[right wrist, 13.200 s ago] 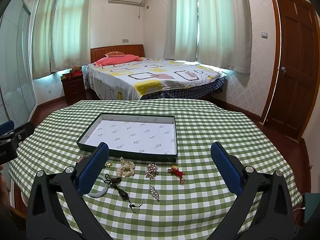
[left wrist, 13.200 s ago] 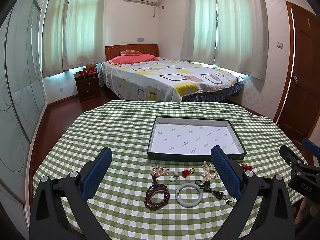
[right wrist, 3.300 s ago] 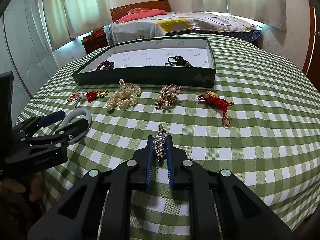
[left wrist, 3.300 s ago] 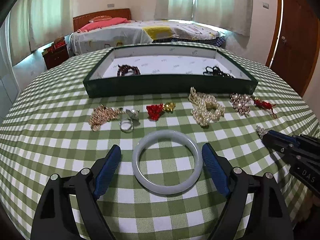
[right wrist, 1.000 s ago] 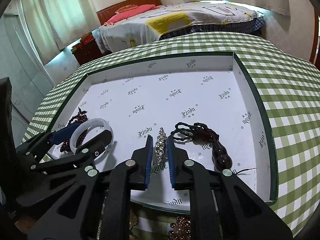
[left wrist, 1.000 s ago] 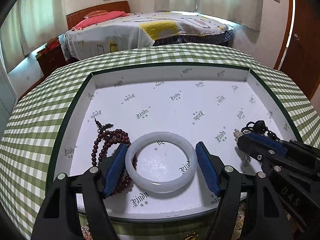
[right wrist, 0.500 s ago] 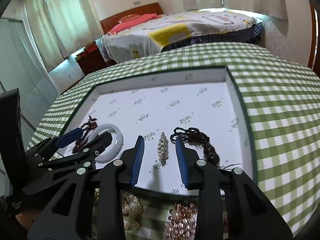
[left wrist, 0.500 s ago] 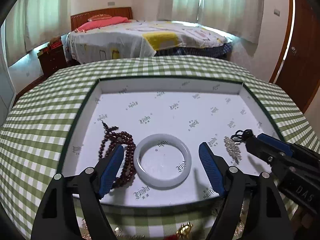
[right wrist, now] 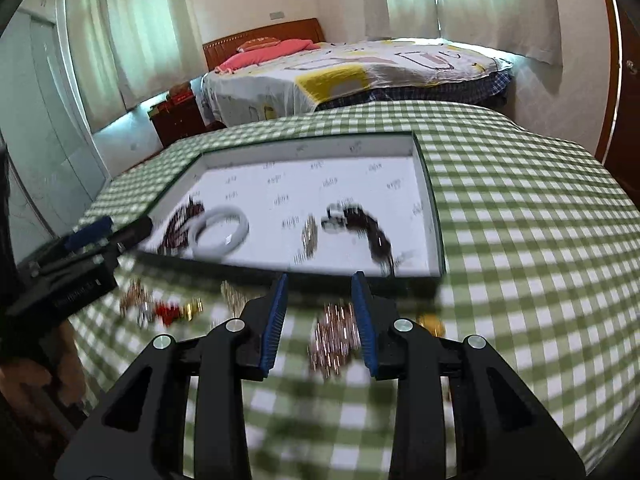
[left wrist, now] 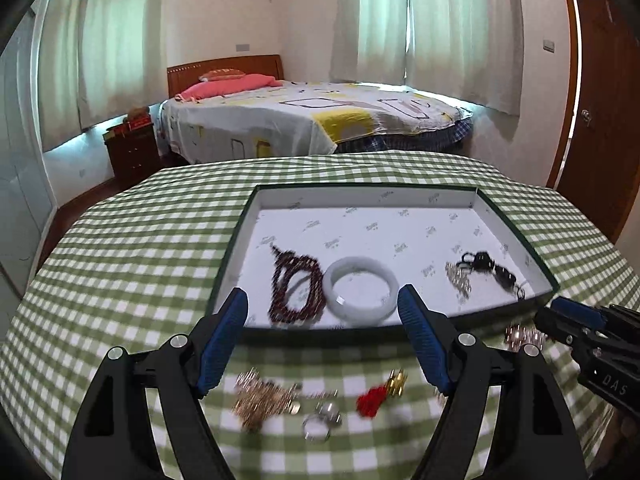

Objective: Organize jewelry
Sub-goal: 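Withdraw both grippers from the box and grasp the gold pearl brooch with the right gripper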

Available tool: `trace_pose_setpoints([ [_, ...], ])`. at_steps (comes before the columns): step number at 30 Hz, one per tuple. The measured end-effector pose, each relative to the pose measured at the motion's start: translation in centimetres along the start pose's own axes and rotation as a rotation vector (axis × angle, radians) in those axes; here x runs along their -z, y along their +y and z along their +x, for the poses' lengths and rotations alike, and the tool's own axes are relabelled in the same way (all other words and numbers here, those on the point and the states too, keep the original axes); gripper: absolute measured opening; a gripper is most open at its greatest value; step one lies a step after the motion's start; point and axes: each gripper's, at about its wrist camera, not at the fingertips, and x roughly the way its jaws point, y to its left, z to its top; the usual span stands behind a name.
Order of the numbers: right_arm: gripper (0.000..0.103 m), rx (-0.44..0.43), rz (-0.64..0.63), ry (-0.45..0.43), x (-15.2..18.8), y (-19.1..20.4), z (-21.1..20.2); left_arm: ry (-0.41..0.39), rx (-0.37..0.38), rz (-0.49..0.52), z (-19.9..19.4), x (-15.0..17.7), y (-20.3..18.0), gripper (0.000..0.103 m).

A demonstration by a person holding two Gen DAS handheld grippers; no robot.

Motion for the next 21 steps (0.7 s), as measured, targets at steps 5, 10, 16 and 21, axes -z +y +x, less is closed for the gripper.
trace_pose_setpoints([
  [5,0.032,-0.005,0.006,0.036,2.3,0.1,-0.2,0.028,-0.011,-0.020,-0.7,1.7,0.5,0.075],
  [10,0.032,-0.005,0.008,0.046,3.0,0.1,-0.1,0.049,-0.025,-0.038,-0.9,2.7,1.0,0.075],
  [16,0.032,0.011,0.020,0.038,2.4,-0.3,0.1,0.037,-0.033,-0.036,-1.4,2.9,1.2,0.075],
  [21,0.033,0.019,0.037,0.059,1.9,-0.5,1.3,0.050,-0.039,-0.037,-1.2,3.3,1.5,0.075],
])
